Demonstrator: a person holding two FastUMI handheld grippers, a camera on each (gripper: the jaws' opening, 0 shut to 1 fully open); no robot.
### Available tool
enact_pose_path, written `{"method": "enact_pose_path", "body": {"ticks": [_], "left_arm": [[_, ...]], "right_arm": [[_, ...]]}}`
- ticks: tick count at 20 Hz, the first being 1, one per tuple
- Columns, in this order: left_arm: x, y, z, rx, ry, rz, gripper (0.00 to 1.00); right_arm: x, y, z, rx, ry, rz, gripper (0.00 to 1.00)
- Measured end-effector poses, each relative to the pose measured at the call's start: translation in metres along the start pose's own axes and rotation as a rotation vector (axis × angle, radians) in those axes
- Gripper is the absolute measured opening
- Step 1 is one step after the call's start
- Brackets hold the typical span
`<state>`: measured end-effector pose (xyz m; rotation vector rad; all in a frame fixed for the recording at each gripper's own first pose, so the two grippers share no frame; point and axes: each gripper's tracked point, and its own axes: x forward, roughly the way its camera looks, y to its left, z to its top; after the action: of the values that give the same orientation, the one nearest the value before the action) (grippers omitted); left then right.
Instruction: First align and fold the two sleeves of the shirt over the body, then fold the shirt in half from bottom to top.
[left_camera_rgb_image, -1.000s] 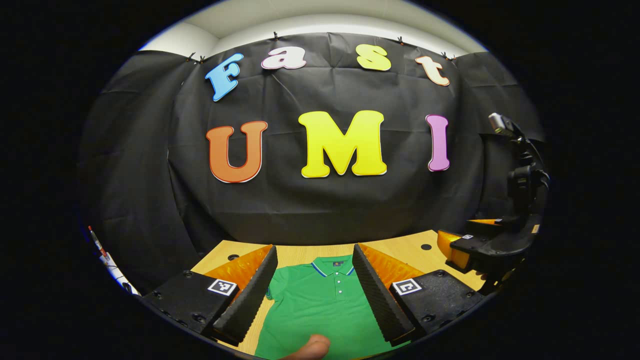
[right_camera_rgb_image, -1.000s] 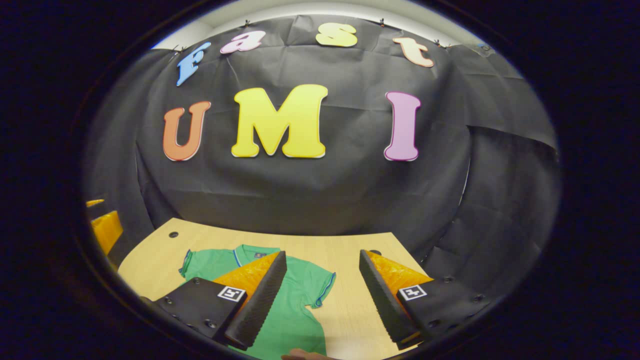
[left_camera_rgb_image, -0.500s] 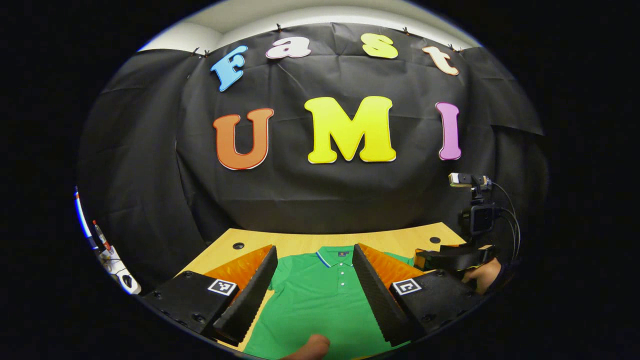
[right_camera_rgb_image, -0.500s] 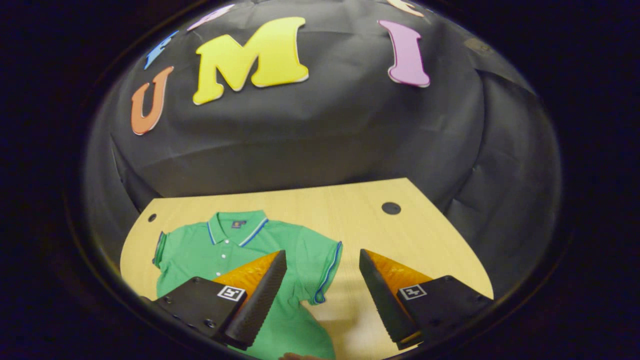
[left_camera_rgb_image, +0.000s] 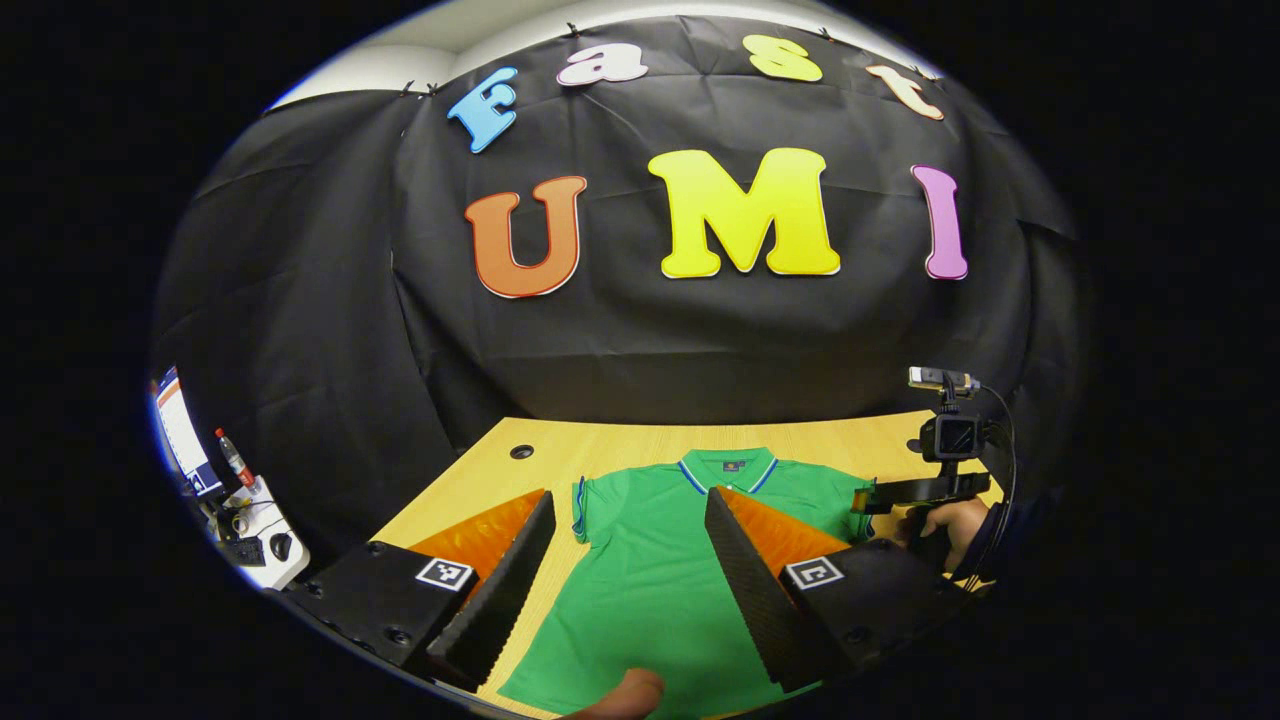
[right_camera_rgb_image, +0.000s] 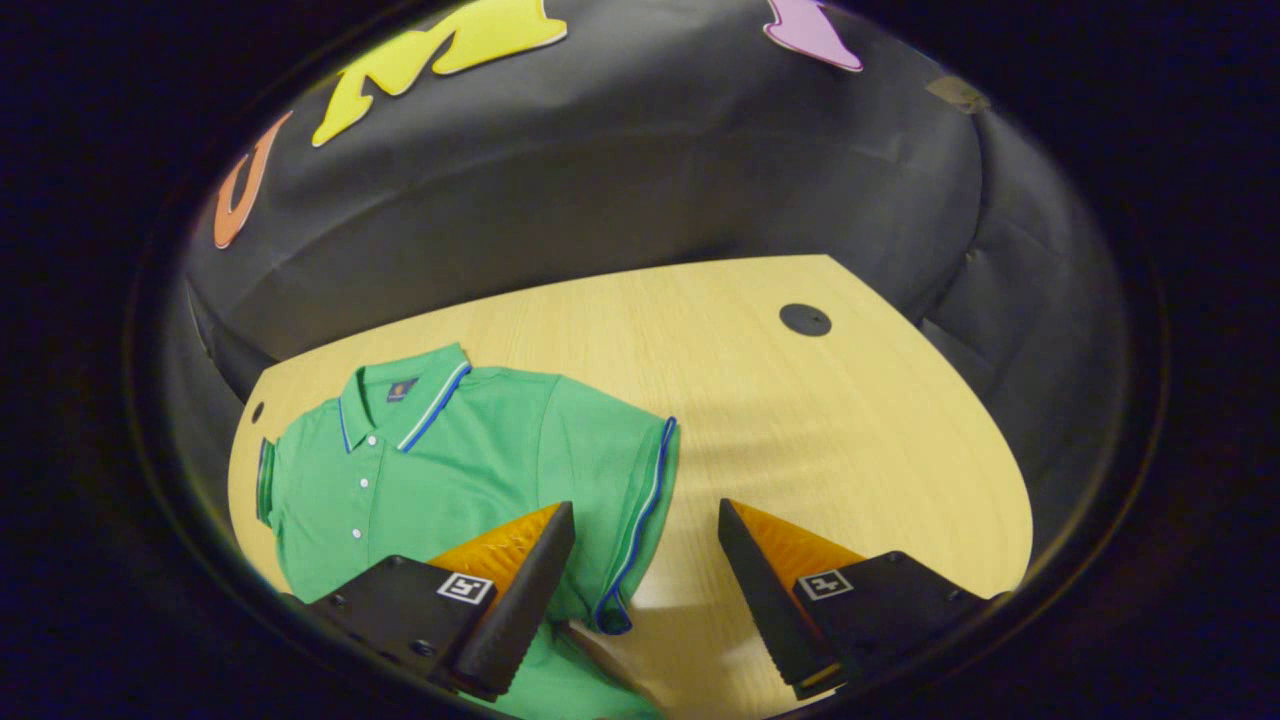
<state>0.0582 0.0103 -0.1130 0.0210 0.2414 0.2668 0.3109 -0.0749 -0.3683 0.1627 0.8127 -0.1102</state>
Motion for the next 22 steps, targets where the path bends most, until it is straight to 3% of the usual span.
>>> {"method": "enact_pose_path", "body": {"ticks": [2,3,4,6,8,9,12,14,15,16,17,22], "left_arm": [[0.002,0.004,-0.001,-0.004,0.000,0.000,0.98],[0.004,0.006,-0.005,-0.011,0.006,-0.002,0.97],[0.005,0.008,-0.008,-0.020,0.013,-0.003,0.98],[0.007,0.012,-0.015,-0.032,0.035,-0.002,0.98],[0.007,0.015,-0.024,-0.042,0.059,-0.002,0.98],[0.008,0.016,-0.025,-0.044,0.063,-0.008,0.98],[0.009,0.020,-0.027,-0.028,0.063,-0.010,0.98],[0.009,0.024,-0.029,-0.033,0.066,-0.011,0.98],[0.009,0.026,-0.030,-0.036,0.070,-0.010,0.98],[0.008,0.030,-0.031,-0.037,0.074,-0.008,0.98],[0.007,0.031,-0.033,-0.037,0.076,-0.007,0.98],[0.006,0.045,-0.036,-0.028,0.078,0.007,0.98]], "right_arm": [[0.010,0.007,-0.003,-0.003,0.022,0.013,0.94],[0.013,0.007,0.001,0.005,0.020,0.007,0.83],[0.014,0.007,0.003,0.019,0.021,0.004,0.78],[0.017,0.007,0.006,0.037,0.028,-0.006,0.76],[0.018,0.005,0.006,0.048,0.029,-0.030,0.62],[0.019,0.007,0.004,0.048,0.040,-0.031,0.48],[0.022,0.002,-0.001,0.049,0.047,-0.061,0.49],[0.022,0.005,-0.001,0.077,0.058,-0.053,0.15],[0.021,0.005,0.000,0.081,0.057,-0.049,0.11],[0.024,0.003,0.002,0.073,0.052,-0.055,0.18],[0.023,0.003,0.001,0.065,0.046,-0.052,0.11],[0.024,0.003,0.007,0.078,0.022,-0.059,0.11]]}}
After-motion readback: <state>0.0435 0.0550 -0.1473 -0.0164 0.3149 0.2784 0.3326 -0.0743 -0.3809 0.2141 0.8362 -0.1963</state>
